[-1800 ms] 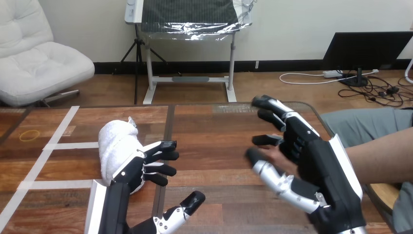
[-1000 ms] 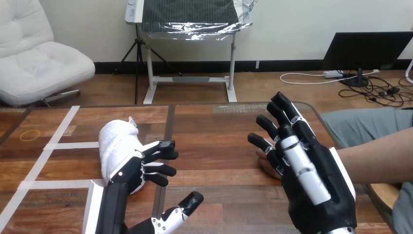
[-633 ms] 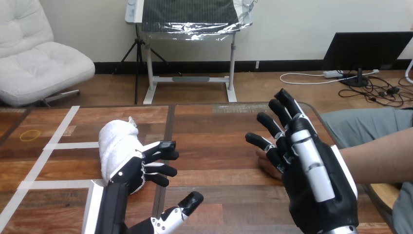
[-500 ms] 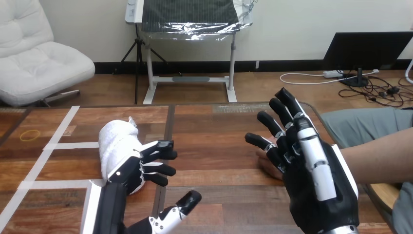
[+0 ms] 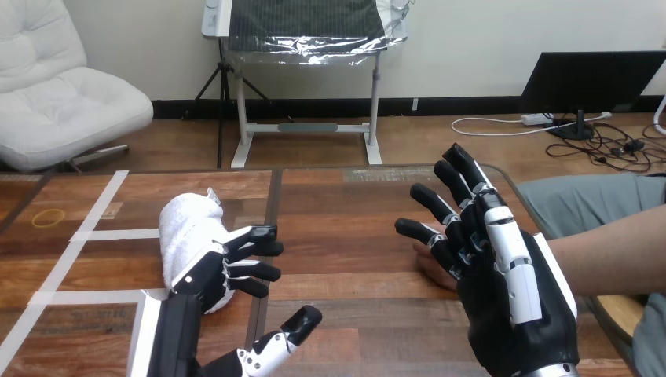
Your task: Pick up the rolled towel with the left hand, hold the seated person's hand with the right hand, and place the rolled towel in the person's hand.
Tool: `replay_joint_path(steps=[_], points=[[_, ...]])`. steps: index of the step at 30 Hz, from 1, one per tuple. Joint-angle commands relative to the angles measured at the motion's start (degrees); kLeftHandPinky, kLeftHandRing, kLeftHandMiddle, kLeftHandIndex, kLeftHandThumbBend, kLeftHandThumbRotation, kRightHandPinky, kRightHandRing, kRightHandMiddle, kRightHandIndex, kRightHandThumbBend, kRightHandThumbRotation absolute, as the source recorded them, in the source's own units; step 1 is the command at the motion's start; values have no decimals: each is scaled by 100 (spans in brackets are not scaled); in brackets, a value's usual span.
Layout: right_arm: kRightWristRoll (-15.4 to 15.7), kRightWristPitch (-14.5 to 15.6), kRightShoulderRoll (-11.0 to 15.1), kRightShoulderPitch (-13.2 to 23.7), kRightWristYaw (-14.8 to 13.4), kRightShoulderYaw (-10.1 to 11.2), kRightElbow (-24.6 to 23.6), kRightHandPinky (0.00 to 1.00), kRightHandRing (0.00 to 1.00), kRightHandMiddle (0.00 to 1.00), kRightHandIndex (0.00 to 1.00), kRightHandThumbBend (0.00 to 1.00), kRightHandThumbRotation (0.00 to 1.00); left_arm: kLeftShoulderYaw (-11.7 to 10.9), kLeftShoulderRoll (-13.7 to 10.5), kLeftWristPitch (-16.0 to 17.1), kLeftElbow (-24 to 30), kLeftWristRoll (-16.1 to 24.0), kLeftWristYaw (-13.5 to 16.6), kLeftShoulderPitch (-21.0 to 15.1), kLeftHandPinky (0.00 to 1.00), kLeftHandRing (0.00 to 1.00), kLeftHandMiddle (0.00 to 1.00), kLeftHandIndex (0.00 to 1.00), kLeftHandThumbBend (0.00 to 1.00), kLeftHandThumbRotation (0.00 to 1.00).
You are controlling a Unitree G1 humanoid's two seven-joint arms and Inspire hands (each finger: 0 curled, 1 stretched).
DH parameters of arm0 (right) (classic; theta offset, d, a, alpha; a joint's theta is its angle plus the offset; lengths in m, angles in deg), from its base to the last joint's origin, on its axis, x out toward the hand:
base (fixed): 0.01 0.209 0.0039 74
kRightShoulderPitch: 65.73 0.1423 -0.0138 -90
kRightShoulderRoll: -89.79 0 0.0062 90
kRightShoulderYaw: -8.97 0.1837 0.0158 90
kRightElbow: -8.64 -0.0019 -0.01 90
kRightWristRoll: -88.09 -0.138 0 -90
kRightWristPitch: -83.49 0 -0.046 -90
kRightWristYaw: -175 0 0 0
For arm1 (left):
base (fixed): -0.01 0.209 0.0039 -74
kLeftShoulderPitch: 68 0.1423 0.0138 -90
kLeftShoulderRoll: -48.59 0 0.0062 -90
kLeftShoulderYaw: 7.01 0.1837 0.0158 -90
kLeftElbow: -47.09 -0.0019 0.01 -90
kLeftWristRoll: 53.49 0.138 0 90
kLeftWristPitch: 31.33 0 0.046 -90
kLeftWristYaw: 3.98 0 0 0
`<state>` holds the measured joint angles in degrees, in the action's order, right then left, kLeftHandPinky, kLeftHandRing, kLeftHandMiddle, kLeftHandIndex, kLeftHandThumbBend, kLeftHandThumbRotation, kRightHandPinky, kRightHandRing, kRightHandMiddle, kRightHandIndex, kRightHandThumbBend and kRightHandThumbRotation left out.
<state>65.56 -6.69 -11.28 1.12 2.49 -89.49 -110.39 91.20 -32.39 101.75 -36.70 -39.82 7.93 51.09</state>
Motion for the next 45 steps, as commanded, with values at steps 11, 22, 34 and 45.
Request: replay_joint_path(steps=[11,22,34,45], points=[[64,-108,-55,177,77,83,-189,70,88,96,93,12,89,-304,374,-512,502,317,303,-156,54,62,68,69,77,33],[402,-299,-24,133,127,115,-172,65,84,93,91,10,85,-596,282,-1644,1150,1268,596,-162,59,73,79,78,76,38],[684,-434,54,52,210,167,-224,58,78,88,87,6,75,-753,134,-2290,1338,1739,700,-357,71,83,87,85,75,34],[691,-187,153,33,243,205,-449,58,76,89,87,8,65,-931,-327,-2726,1715,713,-396,-478,74,83,88,88,74,38]])
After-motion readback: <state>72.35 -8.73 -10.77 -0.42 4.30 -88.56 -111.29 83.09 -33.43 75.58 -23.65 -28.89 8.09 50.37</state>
